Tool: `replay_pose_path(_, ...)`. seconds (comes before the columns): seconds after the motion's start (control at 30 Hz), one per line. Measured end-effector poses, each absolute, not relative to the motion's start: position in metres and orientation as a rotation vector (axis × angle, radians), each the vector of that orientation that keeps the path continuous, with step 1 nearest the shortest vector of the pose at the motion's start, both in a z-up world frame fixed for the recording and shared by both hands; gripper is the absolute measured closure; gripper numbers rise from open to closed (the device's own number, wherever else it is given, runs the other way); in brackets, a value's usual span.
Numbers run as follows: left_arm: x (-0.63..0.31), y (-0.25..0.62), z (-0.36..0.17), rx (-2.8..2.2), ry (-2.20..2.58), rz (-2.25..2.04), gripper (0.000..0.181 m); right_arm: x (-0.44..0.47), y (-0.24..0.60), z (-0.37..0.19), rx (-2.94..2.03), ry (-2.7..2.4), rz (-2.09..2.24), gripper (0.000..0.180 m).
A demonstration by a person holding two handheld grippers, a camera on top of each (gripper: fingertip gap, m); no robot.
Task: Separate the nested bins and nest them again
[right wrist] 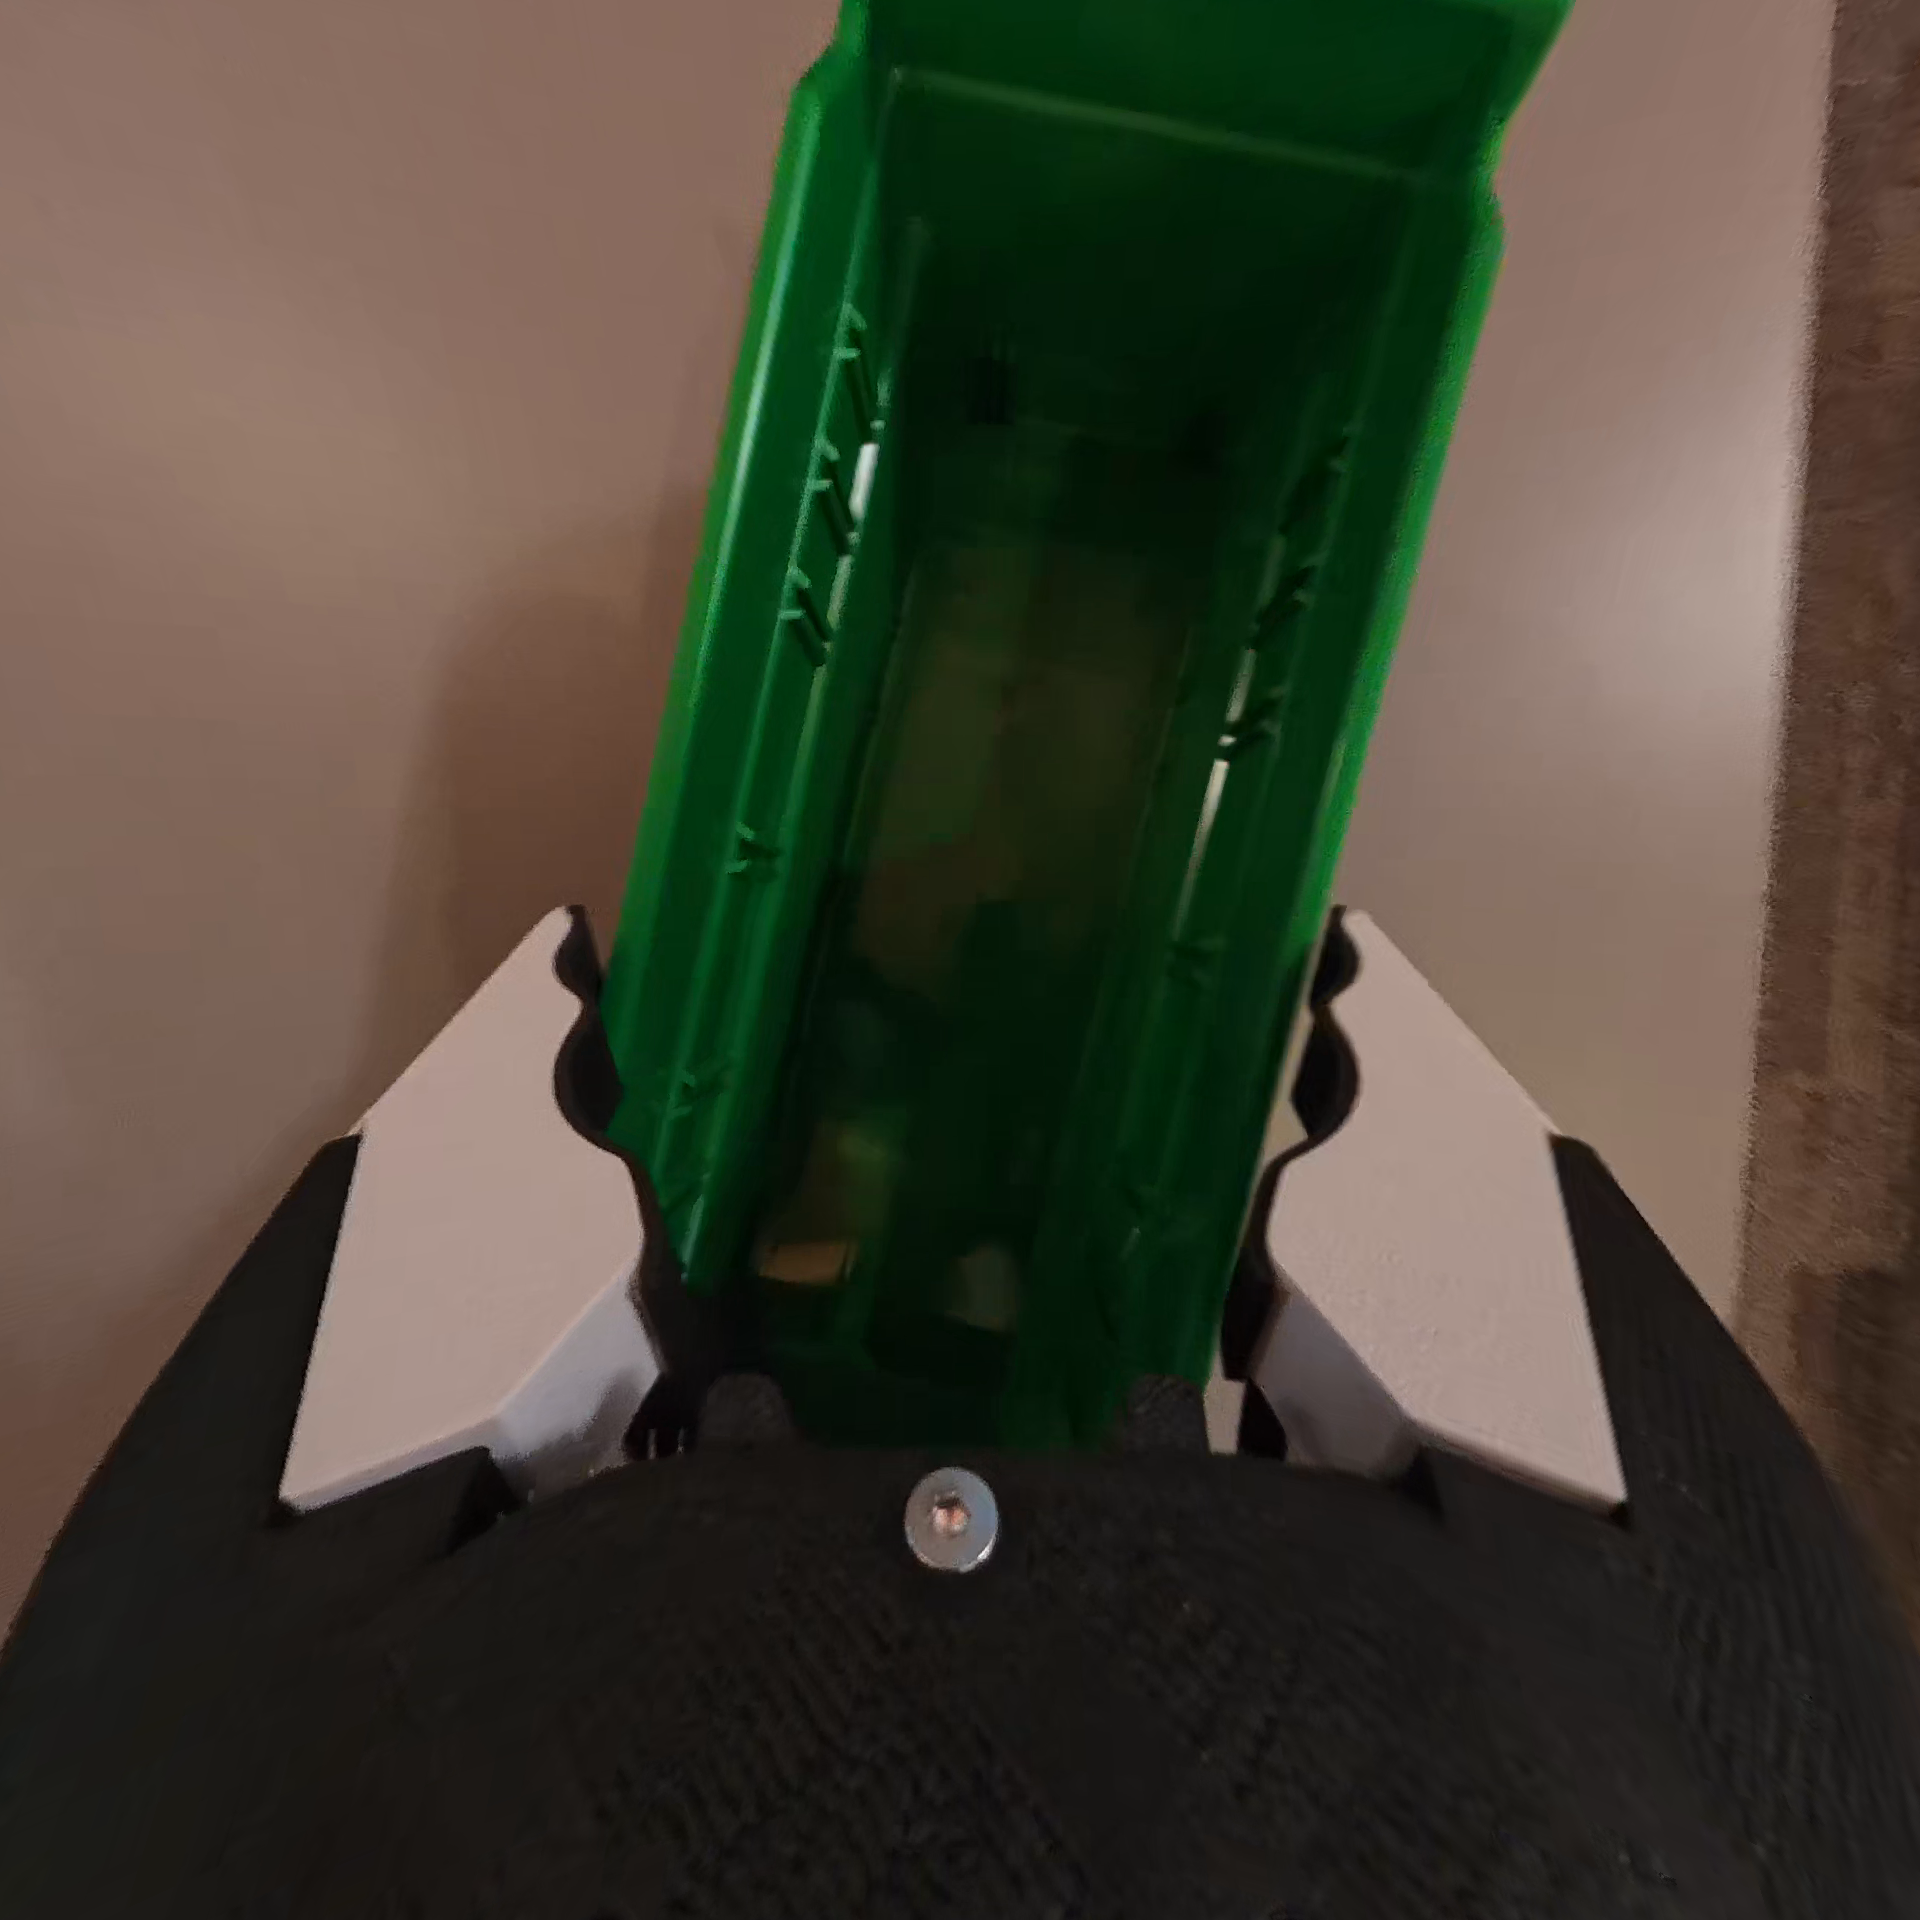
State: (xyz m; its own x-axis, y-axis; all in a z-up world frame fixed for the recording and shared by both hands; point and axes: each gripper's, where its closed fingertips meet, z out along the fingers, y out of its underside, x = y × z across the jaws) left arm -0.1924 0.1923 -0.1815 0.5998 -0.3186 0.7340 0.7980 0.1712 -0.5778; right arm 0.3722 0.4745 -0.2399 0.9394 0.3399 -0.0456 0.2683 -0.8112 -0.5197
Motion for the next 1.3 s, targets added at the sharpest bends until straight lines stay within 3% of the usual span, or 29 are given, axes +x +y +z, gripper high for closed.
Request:
replay_pose_path(0.13,-0.194,0.19,-0.18,-1.134,-0.509,-0.82,0.067,0.358,0.484,-0.178,-2.368,-0.31,0.063,0.044)
replay_pose_path(0.23,-0.194,0.187,-0.175,-1.106,-0.496,-0.829,0.069,0.249,0.465,-0.116,-2.201,-0.449,0.279,0.048)
replay_pose_path(0.3,-0.196,0.183,-0.172,-1.072,-0.497,-0.836,0.07,0.156,0.43,-0.099,-2.211,-0.619,0.484,0.04)
replay_pose_path(0.4,-0.202,0.178,-0.17,-1.036,-0.518,-0.838,0.072,0.031,0.363,-0.097,-2.316,-0.875,0.763,0.035)
replay_pose_path(0.47,-0.204,0.176,-0.172,-1.038,-0.529,-0.841,0.073,-0.029,0.323,-0.108,-2.412,-1.047,0.845,0.045)
replay_pose_path(0.6,-0.204,0.174,-0.172,-1.03,-0.53,-0.843,0.074,-0.101,0.305,-0.138,-2.493,-1.151,0.631,0.039)
replay_pose_path(0.8,-0.202,0.172,-0.167,-1.002,-0.501,-0.851,0.068,-0.142,0.299,-0.169,-2.623,-1.135,0.378,0.027)
replay_pose_path(0.93,-0.199,0.174,-0.166,-1.006,-0.488,-0.855,0.068,-0.141,0.288,-0.191,-2.709,-1.207,0.169,0.038)
replay_pose_path(1.1,-0.2,0.176,-0.169,-1.011,-0.509,-0.88,0.068,-0.138,0.291,-0.187,-2.697,-1.235,0.044,0.068)
replay_pose_path(1.3,-0.2,0.179,-0.172,-1.026,-0.523,-0.892,0.068,-0.146,0.3,-0.178,-2.626,-1.21,0.139,0.076)
